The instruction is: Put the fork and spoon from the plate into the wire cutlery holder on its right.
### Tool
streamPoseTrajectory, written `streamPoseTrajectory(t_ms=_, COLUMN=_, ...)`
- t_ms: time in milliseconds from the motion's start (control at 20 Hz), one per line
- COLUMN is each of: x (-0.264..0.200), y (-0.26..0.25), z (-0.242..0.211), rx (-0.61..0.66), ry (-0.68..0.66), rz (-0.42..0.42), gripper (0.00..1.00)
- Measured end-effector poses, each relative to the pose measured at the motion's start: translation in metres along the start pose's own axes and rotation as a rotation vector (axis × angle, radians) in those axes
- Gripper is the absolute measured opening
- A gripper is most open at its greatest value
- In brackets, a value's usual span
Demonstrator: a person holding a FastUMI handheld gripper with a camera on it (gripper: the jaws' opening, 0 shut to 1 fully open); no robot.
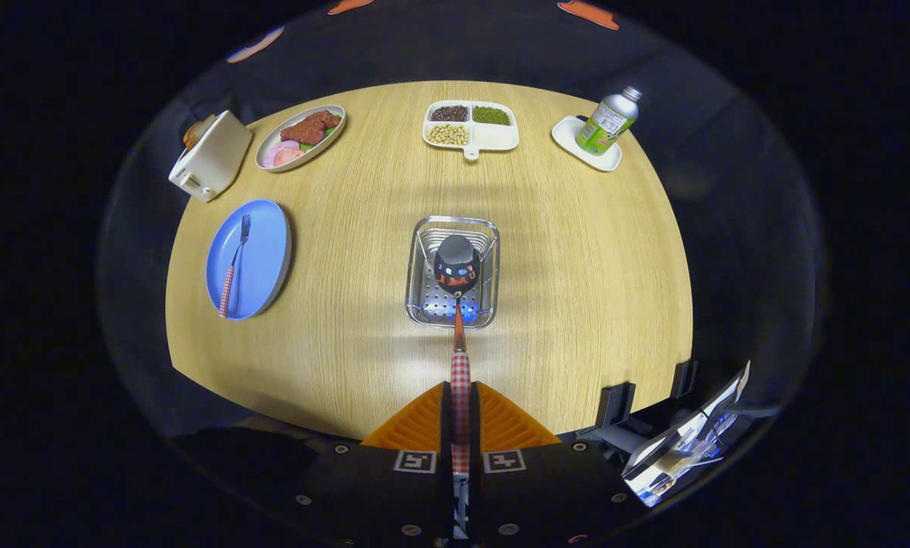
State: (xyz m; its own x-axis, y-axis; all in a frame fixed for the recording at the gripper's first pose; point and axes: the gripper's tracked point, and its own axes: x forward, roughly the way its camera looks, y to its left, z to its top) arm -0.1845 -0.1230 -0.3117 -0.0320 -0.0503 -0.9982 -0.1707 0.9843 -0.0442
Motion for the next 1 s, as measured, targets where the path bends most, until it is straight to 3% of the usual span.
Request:
streamPoseTrajectory(t_ms=500, x=0.016, y=-0.006, z=0.009, rx=-0.060, ry=0.177, rz=0.064, gripper=0.09)
streamPoseTrajectory(t_ms=1000, x=0.031, y=-0.006, z=0.038, rx=-0.028, ry=0.213, rz=0.099, gripper=0.11)
